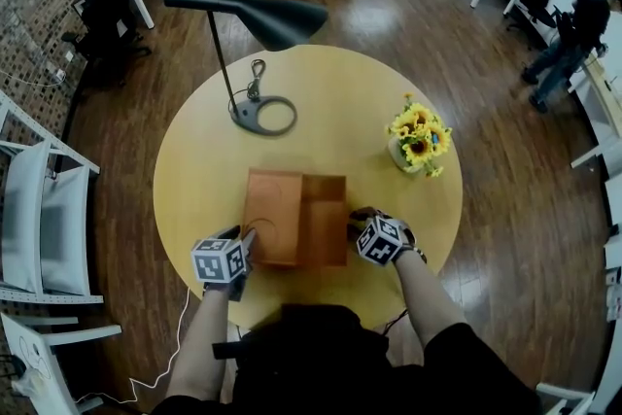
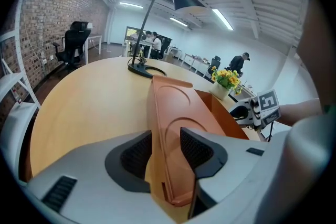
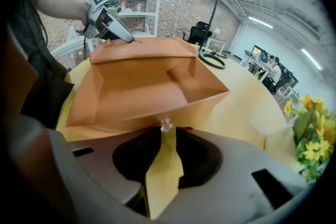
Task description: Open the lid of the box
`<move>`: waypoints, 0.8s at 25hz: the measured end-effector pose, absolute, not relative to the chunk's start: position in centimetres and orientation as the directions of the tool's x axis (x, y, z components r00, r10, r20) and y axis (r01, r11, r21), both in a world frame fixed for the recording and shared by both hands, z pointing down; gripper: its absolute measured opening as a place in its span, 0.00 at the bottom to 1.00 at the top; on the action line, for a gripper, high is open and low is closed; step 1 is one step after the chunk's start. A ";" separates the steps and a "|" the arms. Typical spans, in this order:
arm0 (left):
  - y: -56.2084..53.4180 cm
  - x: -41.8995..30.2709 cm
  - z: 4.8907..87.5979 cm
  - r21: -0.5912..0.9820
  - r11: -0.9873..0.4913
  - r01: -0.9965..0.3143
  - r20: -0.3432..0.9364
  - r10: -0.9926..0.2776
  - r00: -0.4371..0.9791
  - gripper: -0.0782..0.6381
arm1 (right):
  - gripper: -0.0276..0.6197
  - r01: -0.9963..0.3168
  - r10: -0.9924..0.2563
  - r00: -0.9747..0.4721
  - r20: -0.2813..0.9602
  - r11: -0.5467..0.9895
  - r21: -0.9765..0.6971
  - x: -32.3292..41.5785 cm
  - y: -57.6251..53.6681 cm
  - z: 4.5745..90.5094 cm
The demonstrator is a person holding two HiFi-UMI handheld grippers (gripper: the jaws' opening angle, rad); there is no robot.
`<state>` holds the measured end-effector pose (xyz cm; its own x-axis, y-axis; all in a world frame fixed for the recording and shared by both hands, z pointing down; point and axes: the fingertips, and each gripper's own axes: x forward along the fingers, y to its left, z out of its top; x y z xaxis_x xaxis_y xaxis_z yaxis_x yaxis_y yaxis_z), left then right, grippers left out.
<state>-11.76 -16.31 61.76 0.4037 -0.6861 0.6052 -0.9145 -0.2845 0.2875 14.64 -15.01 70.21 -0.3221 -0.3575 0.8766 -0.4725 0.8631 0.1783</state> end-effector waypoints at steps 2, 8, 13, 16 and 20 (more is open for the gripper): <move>-16.3 -11.7 61.7 0.284 -0.294 -0.912 0.595 -0.692 0.409 0.34 | 0.24 -0.521 -0.369 -0.315 0.875 0.837 0.166 15.6 -14.9 70.0; -16.6 -12.7 61.8 0.395 -0.231 -0.889 0.542 -0.723 0.429 0.34 | 0.24 -0.715 -0.513 -0.381 0.769 0.691 0.107 18.5 -14.8 64.7; -16.0 -13.4 58.2 0.450 -0.246 -0.859 0.415 -0.793 0.445 0.33 | 0.24 -0.819 -0.674 -0.567 0.474 0.520 -0.241 17.0 -12.5 55.6; -15.4 -14.5 54.6 0.478 -0.259 -0.839 0.299 -0.851 0.432 0.29 | 0.24 -0.825 -0.751 -0.562 0.346 0.480 -0.298 17.2 -11.4 51.1; -14.1 -16.4 48.9 0.494 -0.308 -0.813 0.124 -0.901 0.416 0.26 | 0.22 -0.849 -0.834 -0.506 0.221 0.435 -0.299 18.7 -10.3 46.3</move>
<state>-16.38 -14.15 48.85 0.4161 -0.9008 0.1240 -0.8133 -0.3077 0.4938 18.74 -10.28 46.30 -0.5056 -0.8339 0.2212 -0.8490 0.4353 -0.2995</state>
